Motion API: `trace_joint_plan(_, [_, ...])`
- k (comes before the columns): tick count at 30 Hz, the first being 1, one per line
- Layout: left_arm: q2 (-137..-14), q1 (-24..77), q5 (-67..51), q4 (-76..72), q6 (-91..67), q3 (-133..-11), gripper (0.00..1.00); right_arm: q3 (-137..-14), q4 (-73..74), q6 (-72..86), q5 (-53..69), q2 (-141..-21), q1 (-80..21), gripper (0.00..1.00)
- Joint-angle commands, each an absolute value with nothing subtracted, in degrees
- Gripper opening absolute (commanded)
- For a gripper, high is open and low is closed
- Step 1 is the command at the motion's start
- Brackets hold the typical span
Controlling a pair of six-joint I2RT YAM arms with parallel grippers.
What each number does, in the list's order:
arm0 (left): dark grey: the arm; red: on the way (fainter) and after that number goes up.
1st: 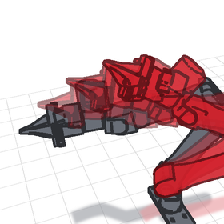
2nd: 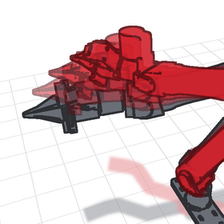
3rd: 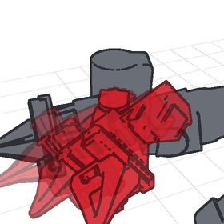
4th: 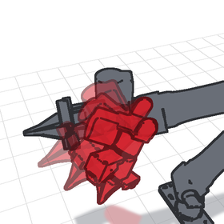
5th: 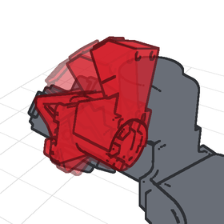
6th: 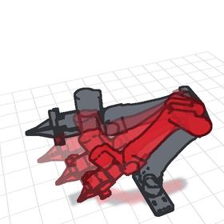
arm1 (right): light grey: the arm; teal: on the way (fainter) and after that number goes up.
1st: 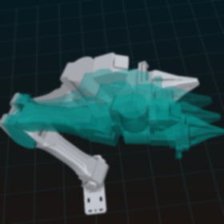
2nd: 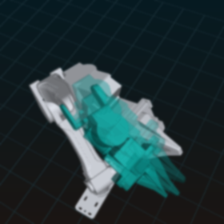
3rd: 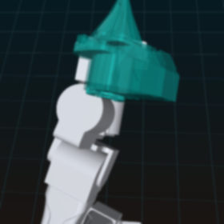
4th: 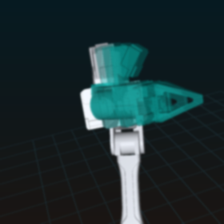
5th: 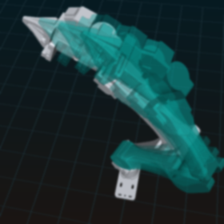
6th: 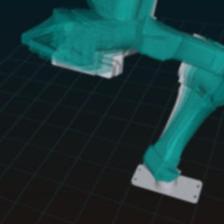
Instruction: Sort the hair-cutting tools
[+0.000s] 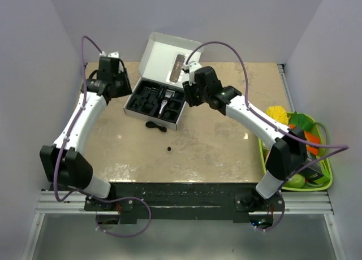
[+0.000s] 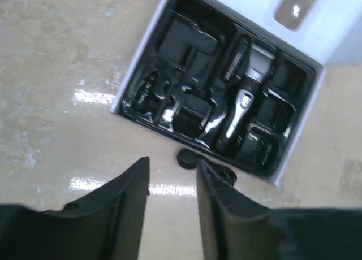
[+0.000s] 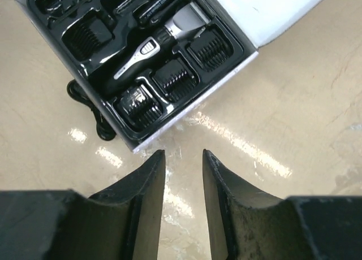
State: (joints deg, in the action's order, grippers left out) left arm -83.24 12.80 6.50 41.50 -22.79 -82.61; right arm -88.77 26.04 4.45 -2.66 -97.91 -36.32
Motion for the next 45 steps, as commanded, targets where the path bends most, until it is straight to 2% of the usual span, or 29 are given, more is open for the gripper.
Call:
trace_joint_plan(1, [-91.12, 5.46, 6.5, 38.06, -25.13, -90.25, 0.36, -83.68, 22.94, 7.29, -5.79, -90.54, -36.56, 0.38])
trace_joint_plan(2, [-92.97, 4.84, 6.94, 38.14, -25.22, -91.57, 0.31, -82.45, 22.5, 7.82, -6.15, -89.57, -36.74, 0.39])
trace_joint_plan(3, [-96.73, 3.88, 7.55, 38.23, -25.4, -93.93, 0.19, -79.83, 21.98, 8.95, -6.33, -87.12, -36.74, 0.41])
trace_joint_plan(6, [-103.5, 3.08, 9.83, 37.88, -25.84, -97.89, 0.0, -74.73, 20.22, 11.68, -7.73, -84.47, -36.74, 0.46])
trace_joint_plan(14, [-121.96, 1.76, 12.83, 39.64, -24.52, -109.76, 0.0, -67.94, 15.58, 18.18, -10.9, -86.74, -36.83, 0.5])
trace_joint_plan(21, [-131.65, 1.5, 12.31, 41.75, -23.91, -116.81, 0.0, -66.18, 11.52, 21.09, -9.23, -93.77, -36.83, 0.52])
trace_joint_plan(33, [-125.07, 7.54, 6.86, 36.04, -21.53, -99.77, 0.0, -66.8, 8.17, 24.87, -9.4, -100.98, -36.74, 0.57])
trace_joint_plan(45, [-118.3, 15.11, 0.71, 31.83, -26.01, -90.98, 0.0, -66.45, 12.57, 26.19, -14.94, -96.95, -36.65, 0.61])
